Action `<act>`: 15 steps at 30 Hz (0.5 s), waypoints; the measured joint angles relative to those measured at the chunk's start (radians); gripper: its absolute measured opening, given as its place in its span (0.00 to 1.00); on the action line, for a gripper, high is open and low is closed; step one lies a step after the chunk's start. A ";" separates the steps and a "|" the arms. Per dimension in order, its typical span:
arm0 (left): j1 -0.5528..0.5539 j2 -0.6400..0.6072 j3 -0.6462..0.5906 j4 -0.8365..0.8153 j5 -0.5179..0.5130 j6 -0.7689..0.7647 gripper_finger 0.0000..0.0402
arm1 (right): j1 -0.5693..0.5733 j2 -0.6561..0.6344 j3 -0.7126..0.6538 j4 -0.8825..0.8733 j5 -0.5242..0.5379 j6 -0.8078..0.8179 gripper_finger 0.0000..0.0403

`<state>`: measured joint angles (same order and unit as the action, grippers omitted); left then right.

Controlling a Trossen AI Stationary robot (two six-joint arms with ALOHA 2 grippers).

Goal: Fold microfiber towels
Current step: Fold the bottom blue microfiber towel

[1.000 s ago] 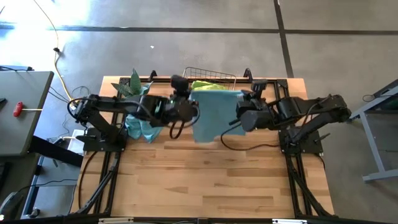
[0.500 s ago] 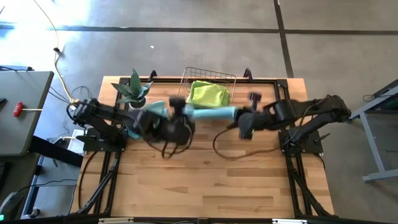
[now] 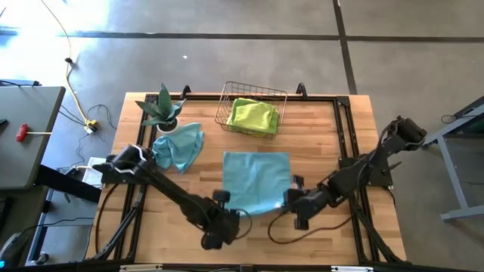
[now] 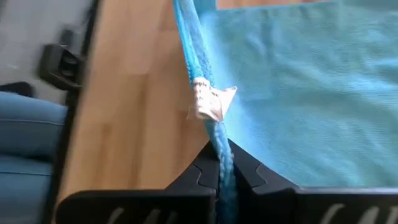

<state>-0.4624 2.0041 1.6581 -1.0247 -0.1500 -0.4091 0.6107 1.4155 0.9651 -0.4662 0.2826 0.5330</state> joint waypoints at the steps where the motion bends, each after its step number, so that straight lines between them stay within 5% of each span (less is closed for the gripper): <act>1: -0.002 0.014 0.000 0.012 0.038 0.000 0.00 | 0.013 0.000 -0.010 0.026 -0.010 0.009 0.00; 10: 0.050 0.021 0.001 -0.019 0.058 -0.005 0.00 | 0.006 0.042 -0.040 0.009 -0.076 -0.047 0.00; 15: 0.124 0.018 0.000 -0.114 0.018 0.073 0.00 | -0.047 0.071 -0.040 -0.068 0.047 -0.165 0.00</act>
<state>-0.3381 2.0220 1.6585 -1.1384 -0.1316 -0.3363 0.5633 1.4864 0.9253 -0.5338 0.3301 0.3676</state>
